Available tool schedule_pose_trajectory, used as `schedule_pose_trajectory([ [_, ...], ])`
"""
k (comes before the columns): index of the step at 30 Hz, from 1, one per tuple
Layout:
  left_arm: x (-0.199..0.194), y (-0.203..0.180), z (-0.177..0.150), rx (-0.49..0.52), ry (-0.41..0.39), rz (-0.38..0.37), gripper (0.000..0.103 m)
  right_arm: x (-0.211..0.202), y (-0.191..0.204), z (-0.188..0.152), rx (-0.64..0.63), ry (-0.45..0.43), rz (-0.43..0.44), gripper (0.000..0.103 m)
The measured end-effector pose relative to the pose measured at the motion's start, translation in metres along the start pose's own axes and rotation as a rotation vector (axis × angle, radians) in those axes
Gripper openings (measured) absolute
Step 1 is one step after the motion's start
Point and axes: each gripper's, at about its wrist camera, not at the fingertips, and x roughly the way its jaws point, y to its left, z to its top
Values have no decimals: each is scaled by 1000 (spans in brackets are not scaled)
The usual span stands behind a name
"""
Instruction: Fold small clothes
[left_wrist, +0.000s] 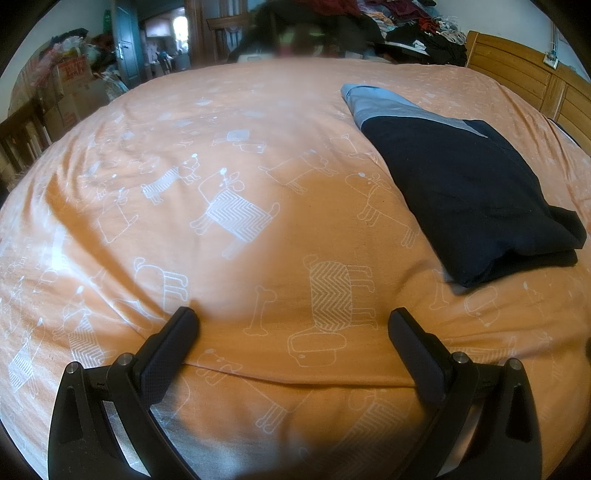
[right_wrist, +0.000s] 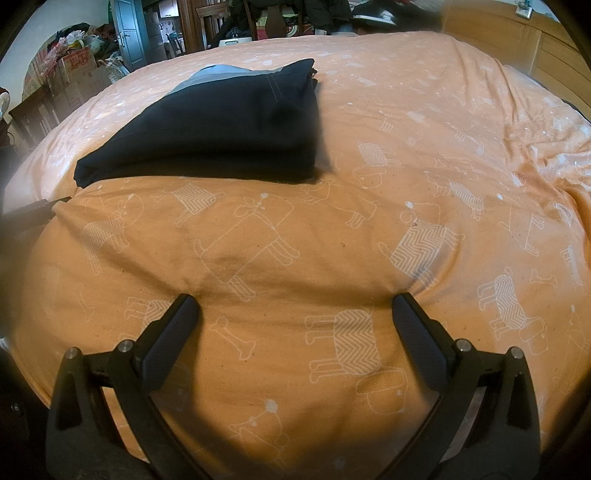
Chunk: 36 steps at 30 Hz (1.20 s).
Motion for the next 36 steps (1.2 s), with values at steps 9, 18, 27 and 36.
schedule_pose_trajectory([
  [9,0,0,0,-4,-5,-5,103,-1,0,1,-1,5,-5,103],
  [18,1,-5,4,4,12,17,103,0,5,3,-20,36,-22,103],
  [27,-86,-13,58,29,-141,-22,91,-84,17,66,-10,-120,-18,103],
  [36,-303,-24,100,-78,-682,-53,103,-259,66,128,13,-494,-78,103],
])
